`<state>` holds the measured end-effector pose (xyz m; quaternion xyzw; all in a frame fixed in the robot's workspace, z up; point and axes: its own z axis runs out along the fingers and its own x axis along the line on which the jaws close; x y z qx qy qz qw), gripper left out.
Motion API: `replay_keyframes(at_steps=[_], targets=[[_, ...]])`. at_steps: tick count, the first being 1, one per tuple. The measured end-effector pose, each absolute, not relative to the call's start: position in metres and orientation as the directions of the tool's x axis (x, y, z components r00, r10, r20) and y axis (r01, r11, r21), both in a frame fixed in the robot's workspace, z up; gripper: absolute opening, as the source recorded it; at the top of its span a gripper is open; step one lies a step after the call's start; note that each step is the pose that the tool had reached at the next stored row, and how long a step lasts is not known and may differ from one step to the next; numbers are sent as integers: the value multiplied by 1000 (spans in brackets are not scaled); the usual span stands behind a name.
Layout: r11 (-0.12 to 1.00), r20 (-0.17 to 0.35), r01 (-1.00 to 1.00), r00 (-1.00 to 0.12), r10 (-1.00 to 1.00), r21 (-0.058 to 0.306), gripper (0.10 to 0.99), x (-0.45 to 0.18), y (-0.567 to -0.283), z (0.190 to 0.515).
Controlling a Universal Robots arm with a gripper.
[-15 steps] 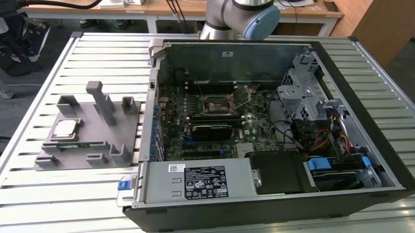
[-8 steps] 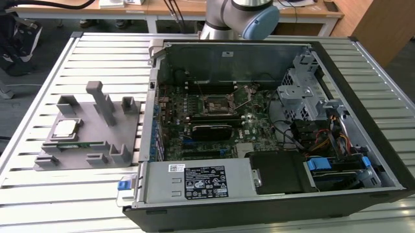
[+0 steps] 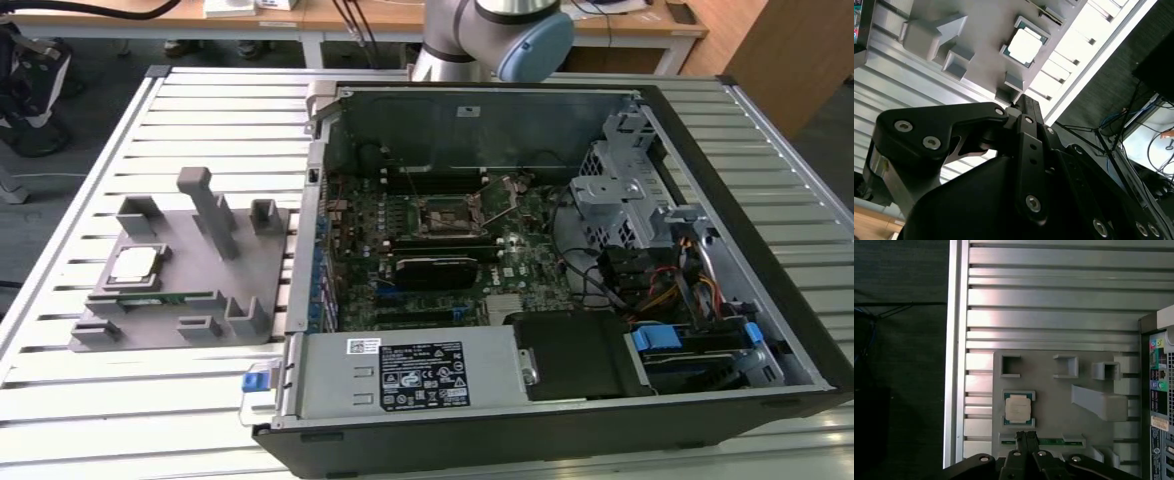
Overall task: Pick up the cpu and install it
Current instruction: 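Pick up the cpu and move it towards the insertion slot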
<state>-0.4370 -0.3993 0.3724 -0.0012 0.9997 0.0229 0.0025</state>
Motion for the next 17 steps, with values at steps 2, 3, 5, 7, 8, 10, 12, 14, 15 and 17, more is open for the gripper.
replay_keyframes(at_steps=[2, 3, 5, 7, 8, 10, 12, 14, 15, 17], targets=[[999, -5, -3, -1000, -2, 46, 106, -438, -399, 372], [999, -5, -3, -1000, -2, 46, 106, -439, -399, 372], [999, -5, -3, -1000, -2, 46, 106, -439, -399, 372], [999, -5, -3, -1000, -2, 46, 106, -439, -400, 370], [999, -5, -2, -1000, -2, 46, 106, -439, -400, 370], [999, -5, -3, -1000, -2, 46, 106, -439, -401, 368], [999, -5, -3, -1000, -2, 46, 106, -439, -402, 367], [999, -5, -3, -1000, -2, 52, 106, -440, -404, 364], [999, -5, -3, -1000, -2, 54, 106, -440, -404, 363], [998, -5, -3, -1000, -2, 62, 106, -440, -405, 361]])
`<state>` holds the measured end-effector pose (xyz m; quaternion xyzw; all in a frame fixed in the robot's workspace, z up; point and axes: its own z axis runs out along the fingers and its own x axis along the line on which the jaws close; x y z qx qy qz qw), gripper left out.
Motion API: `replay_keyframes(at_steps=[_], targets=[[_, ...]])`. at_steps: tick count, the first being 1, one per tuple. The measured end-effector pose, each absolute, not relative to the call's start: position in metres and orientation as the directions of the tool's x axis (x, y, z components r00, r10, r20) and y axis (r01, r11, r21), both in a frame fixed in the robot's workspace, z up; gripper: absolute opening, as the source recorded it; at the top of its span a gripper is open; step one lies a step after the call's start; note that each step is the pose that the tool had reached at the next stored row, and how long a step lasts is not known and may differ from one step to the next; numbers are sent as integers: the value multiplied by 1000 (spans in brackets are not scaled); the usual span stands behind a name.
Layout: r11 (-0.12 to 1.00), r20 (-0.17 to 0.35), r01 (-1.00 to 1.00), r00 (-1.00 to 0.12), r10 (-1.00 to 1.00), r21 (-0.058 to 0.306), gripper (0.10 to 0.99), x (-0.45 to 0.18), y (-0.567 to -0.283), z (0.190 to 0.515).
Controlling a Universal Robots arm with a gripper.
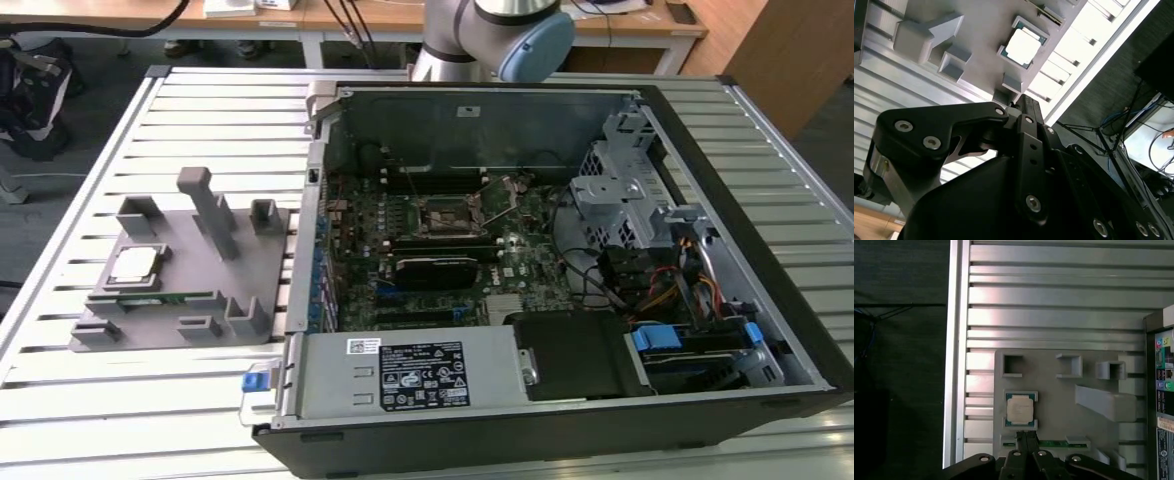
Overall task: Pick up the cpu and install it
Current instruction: 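Pick up the cpu and move it towards the insertion slot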
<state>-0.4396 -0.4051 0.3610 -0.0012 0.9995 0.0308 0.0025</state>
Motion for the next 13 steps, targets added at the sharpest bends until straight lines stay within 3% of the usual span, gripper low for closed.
replay_keyframes(at_steps=[13], targets=[[997, -2, -15, -1000, -15, 70, 106, -439, -410, 341]])
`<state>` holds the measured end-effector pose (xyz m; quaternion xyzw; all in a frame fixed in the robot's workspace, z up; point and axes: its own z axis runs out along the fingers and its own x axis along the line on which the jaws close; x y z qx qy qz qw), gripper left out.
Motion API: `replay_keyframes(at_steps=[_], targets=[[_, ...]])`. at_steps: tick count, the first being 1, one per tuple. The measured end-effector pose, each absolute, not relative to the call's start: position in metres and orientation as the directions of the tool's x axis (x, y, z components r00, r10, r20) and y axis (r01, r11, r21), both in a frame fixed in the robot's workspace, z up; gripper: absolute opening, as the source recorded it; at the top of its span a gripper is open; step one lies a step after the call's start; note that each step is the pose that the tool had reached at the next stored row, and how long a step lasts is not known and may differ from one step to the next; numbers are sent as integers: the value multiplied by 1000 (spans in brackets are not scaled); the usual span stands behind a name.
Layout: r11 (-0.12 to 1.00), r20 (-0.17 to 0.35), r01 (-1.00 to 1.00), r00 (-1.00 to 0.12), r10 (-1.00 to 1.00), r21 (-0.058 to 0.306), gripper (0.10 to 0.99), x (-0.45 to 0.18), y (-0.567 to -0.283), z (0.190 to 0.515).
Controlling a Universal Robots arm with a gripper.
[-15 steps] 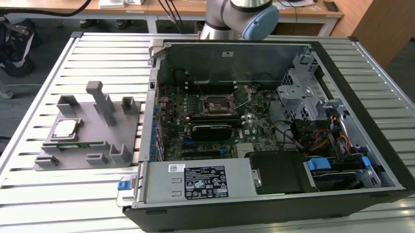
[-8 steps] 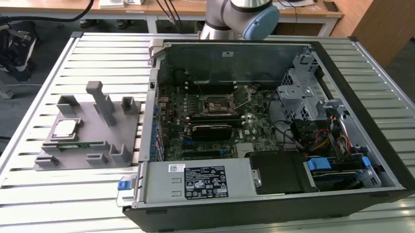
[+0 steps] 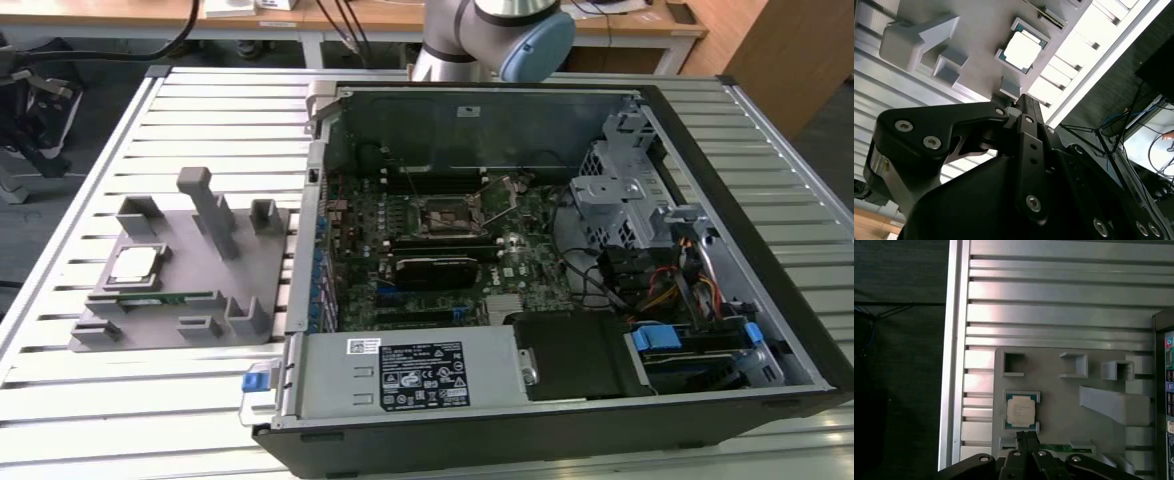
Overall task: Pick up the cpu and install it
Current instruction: 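Pick up the cpu and move it towards the insertion slot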
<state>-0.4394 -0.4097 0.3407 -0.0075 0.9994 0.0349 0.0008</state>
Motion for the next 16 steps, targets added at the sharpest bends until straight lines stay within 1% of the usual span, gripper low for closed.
replay_keyframes(at_steps=[5, 6, 7, 9, 10, 12, 13, 14, 15, 16], targets=[[997, 1, -15, -1000, -15, 76, 114, -438, -411, 334], [997, 1, -15, -1000, -15, 78, 169, -438, -411, 333], [997, 2, -15, -1000, -15, 78, 169, -438, -412, 332], [997, 5, -14, -1000, -15, 78, 290, -437, -412, 330], [997, 9, -14, -1000, -15, 78, 290, -437, -413, 328], [997, 14, -14, -1000, -15, 78, 408, -437, -414, 326], [997, 16, -14, -1000, -15, 78, 408, -436, -414, 325], [997, 17, -14, -1000, -15, 78, 467, -436, -415, 324], [997, 17, -14, -1000, -15, 78, 467, -436, -415, 323], [997, 17, -13, -1000, -15, 79, 525, -436, -415, 322]])
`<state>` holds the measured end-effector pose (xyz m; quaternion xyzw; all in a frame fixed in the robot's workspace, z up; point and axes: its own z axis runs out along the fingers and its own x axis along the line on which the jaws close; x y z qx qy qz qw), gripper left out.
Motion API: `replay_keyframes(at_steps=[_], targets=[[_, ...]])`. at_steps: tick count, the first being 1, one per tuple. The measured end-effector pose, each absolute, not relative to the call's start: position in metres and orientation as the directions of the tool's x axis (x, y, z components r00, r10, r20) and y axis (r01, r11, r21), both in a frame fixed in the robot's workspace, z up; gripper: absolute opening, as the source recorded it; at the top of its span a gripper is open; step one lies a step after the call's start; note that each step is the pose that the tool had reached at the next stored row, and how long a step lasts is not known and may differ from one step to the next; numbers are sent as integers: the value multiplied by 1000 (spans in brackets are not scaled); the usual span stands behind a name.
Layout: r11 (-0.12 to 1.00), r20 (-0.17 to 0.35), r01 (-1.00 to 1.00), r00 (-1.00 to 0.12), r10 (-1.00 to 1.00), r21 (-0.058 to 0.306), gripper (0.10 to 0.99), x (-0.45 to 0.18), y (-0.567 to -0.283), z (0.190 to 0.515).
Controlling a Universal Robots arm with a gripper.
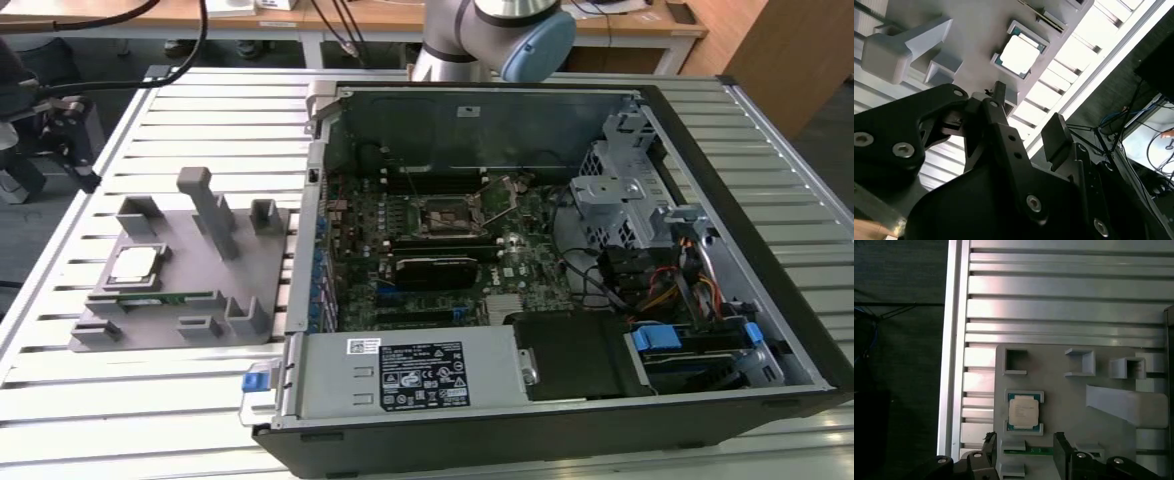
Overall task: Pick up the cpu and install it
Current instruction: 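Pick up the cpu and move it towards the insertion slot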
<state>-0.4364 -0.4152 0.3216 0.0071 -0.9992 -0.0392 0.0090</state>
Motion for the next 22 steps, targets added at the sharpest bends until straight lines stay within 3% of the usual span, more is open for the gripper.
replay_keyframes(at_steps=[1, 2, 22], targets=[[997, 18, -14, -1000, -15, 78, 525, -436, -415, 320], [997, 18, -15, -1000, -17, 78, 588, -436, -415, 318], [996, 18, -42, -999, -44, 76, 588, -436, -418, 300]])
